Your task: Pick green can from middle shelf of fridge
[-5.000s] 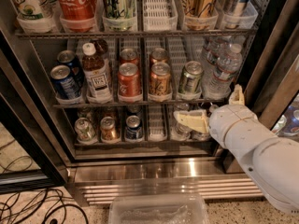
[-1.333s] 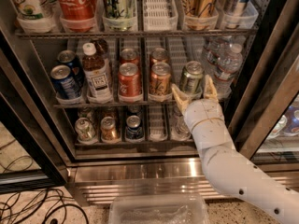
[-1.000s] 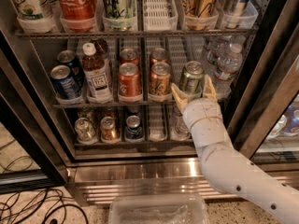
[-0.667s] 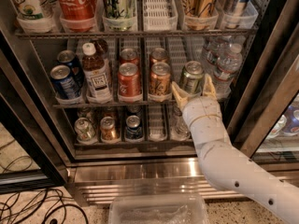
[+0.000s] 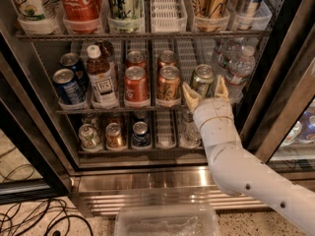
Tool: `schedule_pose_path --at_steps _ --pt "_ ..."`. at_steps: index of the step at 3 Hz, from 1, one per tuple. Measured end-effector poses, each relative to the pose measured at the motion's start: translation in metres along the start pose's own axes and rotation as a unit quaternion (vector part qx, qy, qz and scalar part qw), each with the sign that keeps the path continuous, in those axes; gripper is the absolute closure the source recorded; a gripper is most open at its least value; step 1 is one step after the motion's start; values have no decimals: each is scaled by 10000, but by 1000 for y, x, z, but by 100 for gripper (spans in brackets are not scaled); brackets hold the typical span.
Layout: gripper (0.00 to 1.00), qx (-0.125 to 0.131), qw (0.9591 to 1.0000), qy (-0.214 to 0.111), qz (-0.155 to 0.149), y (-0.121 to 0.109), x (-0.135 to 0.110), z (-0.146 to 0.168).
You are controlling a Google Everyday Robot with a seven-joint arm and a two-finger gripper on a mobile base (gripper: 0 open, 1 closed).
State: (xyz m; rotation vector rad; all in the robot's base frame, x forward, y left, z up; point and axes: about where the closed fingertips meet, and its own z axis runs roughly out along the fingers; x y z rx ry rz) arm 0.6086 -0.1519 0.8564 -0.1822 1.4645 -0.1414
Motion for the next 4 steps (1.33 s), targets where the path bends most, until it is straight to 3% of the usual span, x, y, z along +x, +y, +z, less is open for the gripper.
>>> schedule_pose_path --at_steps 4 --pt "33 81 9992 330 197 -3 17 25"
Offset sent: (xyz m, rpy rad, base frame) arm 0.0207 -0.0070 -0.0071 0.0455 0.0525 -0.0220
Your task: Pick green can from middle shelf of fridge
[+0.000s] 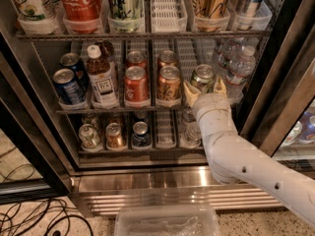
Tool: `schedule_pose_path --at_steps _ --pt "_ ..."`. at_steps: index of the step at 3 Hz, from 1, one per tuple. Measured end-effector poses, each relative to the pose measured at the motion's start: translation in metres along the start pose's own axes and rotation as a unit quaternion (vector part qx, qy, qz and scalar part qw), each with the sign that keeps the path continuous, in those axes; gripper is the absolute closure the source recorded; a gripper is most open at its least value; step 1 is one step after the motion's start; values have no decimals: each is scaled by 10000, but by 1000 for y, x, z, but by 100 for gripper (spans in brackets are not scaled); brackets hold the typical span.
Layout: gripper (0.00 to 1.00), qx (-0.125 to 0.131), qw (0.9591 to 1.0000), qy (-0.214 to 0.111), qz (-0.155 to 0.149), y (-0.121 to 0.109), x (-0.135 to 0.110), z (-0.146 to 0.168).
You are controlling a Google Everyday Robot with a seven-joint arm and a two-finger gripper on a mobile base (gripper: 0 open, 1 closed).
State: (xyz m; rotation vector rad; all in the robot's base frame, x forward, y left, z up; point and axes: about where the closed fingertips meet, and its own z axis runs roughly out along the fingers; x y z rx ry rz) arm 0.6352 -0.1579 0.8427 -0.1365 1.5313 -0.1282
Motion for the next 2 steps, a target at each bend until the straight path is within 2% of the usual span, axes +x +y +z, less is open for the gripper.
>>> schedule_pose_path --at_steps 1,2 --pt "45 15 10000 84 13 -1 6 5" --pt "65 14 10000 85 15 0 6 5"
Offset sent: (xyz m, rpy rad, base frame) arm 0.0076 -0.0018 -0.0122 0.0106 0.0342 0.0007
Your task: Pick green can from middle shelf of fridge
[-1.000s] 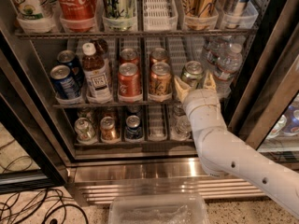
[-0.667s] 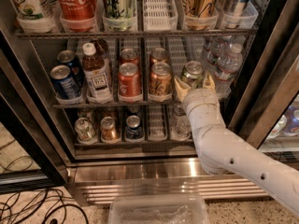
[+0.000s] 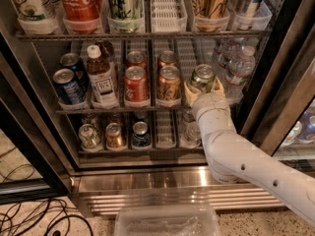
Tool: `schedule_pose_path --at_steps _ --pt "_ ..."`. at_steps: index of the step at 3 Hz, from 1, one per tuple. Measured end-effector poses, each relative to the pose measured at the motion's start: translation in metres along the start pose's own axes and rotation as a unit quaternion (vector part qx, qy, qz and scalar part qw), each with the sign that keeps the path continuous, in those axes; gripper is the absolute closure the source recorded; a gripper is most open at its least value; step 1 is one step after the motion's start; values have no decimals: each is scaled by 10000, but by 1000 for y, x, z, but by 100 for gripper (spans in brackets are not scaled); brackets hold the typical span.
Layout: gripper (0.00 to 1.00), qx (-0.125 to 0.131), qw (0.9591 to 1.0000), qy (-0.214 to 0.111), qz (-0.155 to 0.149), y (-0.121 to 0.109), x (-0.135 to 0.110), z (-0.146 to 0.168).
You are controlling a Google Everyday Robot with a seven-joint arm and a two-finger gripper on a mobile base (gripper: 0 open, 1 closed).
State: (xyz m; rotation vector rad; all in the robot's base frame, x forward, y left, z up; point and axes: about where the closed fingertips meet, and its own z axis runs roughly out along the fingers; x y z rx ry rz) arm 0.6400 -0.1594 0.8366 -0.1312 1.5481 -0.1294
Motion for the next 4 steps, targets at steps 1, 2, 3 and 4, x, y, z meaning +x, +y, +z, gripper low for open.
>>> schedule_pose_path --at_steps 1,2,3,4 --pt "88 -53 10000 23 45 1 1 0" --pt "100 -253 9995 27 183 6 -9 -3" --pt "100 -576 9978 50 337 10 -29 -10" --pt "100 -885 9950 43 458 14 -48 -17"
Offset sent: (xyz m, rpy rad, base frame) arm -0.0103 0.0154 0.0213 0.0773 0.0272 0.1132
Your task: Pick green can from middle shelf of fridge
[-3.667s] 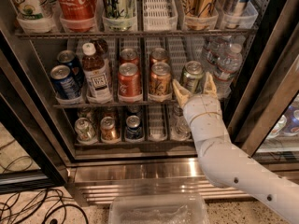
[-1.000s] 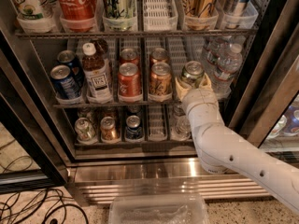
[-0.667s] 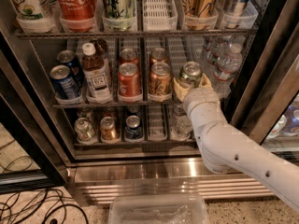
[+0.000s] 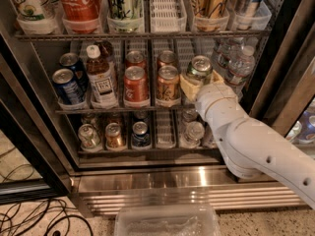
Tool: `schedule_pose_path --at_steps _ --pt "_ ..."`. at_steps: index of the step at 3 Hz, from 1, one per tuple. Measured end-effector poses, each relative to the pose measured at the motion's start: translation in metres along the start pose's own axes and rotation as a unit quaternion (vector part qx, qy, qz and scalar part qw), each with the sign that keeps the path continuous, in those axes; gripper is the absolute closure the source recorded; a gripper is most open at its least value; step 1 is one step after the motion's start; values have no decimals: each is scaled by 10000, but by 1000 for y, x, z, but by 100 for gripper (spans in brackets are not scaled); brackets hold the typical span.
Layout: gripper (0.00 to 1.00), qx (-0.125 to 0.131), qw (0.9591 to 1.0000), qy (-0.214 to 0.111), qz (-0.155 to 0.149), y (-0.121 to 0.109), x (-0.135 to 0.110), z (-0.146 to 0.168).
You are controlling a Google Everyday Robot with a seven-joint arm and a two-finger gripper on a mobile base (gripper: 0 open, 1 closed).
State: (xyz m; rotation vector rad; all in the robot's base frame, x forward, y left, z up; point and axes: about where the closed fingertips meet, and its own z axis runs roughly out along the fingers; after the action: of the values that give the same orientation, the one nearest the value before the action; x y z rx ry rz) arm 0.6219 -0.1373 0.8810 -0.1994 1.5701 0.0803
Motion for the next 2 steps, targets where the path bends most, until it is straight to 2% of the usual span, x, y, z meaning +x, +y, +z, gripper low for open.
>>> schedule_pose_path --at_steps 1,2 --pt "100 -226 9997 74 25 3 -9 -8" --pt "100 -474 9980 393 -136 2 -5 -23"
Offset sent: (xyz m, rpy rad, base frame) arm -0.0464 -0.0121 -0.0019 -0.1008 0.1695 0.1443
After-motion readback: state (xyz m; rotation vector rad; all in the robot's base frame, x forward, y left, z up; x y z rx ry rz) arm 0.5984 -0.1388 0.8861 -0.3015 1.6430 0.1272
